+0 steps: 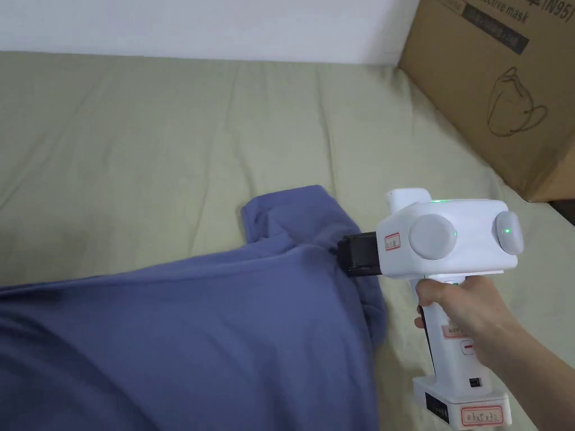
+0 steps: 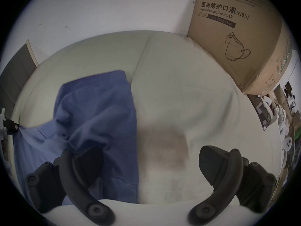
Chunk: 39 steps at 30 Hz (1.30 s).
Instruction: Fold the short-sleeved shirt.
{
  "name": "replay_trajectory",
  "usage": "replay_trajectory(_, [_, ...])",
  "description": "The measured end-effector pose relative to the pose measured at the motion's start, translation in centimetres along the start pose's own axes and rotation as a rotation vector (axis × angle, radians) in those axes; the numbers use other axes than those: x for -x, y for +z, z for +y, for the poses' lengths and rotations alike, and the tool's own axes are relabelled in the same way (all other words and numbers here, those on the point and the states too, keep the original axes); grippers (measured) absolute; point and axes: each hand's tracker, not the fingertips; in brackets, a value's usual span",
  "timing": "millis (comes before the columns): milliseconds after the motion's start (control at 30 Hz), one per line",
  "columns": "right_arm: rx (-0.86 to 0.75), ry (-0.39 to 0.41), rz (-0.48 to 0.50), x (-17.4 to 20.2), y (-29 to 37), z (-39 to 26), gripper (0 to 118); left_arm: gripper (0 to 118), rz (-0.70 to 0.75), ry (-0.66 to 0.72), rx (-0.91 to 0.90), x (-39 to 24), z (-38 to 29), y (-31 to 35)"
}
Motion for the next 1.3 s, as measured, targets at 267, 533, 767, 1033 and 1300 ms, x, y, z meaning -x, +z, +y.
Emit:
replay_trajectory(267, [0.034,0.06,0.096,3.8,1.1,-1.9,83,2,-0.046,0.003,-0.009,0.9,-0.4,-0.1])
replay_trajectory(533, [-0.021,-0.05,0.142,1.3,3.7,-1.7,1,2,-0.067,0.067,-0.091,1.1,-2.0,0.9])
replay_trajectory(767, [-0.158,-0.173,0.214,-2.5,9.6,1.6,1,2,-0.163,0.2,-0.16,1.5,-2.3,6.0])
replay_trajectory(1033, [-0.223,-0.209,0.238,-3.9,15.6,4.3,1,2,-0.232,0.194,-0.267,0.1,-1.4,13.1])
replay_trajectory(1300, [-0.439,-0.119,0.206,-3.8,22.8,13.6,1,2,-0.282,0.171,-0.478,-1.6,4.5,22.5])
